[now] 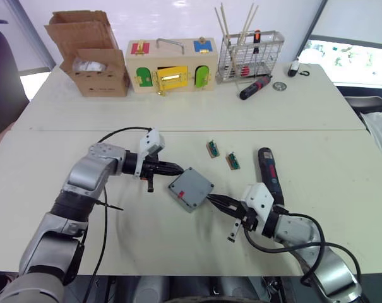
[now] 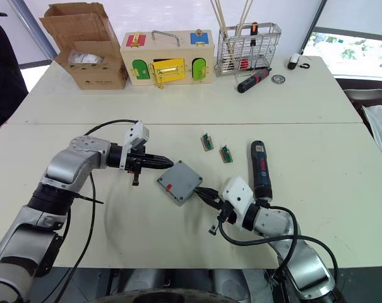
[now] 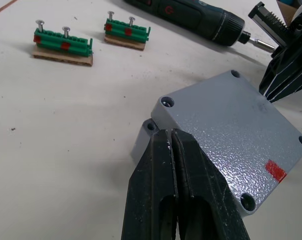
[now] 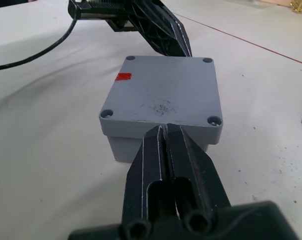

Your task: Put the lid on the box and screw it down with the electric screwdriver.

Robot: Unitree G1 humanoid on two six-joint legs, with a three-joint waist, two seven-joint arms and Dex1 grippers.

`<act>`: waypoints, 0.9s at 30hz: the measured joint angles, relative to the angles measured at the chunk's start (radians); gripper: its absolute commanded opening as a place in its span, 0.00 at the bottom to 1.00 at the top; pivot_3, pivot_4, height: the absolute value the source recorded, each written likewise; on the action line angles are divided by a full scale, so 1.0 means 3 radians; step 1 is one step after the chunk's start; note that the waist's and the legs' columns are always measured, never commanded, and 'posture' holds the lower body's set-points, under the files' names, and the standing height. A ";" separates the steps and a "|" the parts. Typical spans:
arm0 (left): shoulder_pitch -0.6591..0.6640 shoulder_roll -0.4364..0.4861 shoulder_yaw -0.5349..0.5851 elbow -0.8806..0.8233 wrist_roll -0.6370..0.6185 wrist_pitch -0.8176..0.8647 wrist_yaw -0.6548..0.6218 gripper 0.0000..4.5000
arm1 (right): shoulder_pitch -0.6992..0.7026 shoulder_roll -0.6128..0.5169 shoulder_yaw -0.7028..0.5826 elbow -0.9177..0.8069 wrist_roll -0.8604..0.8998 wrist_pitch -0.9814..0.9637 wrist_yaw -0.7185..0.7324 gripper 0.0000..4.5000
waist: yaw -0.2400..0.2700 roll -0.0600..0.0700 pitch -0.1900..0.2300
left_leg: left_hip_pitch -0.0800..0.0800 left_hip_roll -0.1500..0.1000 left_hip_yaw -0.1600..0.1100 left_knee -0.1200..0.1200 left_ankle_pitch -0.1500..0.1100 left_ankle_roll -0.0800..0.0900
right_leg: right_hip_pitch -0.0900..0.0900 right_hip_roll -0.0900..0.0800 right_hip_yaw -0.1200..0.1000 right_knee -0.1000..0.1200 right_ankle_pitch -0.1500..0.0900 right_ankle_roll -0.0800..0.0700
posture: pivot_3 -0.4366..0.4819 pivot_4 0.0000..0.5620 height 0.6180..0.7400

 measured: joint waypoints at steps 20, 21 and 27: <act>0.0024 0.0026 0.0004 -0.0001 -0.0003 -0.0004 0.0045 0.01 | -0.0109 0.0067 0.0081 0.0023 -0.0018 0.0000 -0.0008 0.01 | 0.0001 0.0000 0.0000 | 0.0000 0.0000 0.0000 0.0000 0.0000 0.0000 | 0.0000 0.0000 0.0000 0.0000 0.0000 0.0000 | 0.48 0.27 1.00; 0.0024 0.0026 0.0004 -0.0001 -0.0003 -0.0004 0.0045 0.01 | -0.0109 0.0067 0.0082 0.0023 -0.0020 -0.0001 -0.0008 0.01 | 0.0001 0.0000 0.0000 | 0.0000 0.0000 0.0000 0.0000 0.0000 0.0000 | 0.0000 0.0000 0.0000 0.0000 0.0000 0.0000 | 0.48 0.27 1.00; 0.0021 0.0026 0.0004 0.0047 -0.0002 -0.0010 0.0053 0.01 | -0.0107 0.0066 -0.0031 0.0017 0.0018 0.0011 -0.0047 0.01 | 0.0001 0.0000 0.0000 | 0.0000 0.0000 0.0000 0.0000 0.0000 0.0000 | 0.0000 0.0000 0.0000 0.0000 0.0000 0.0000 | 0.48 0.27 1.00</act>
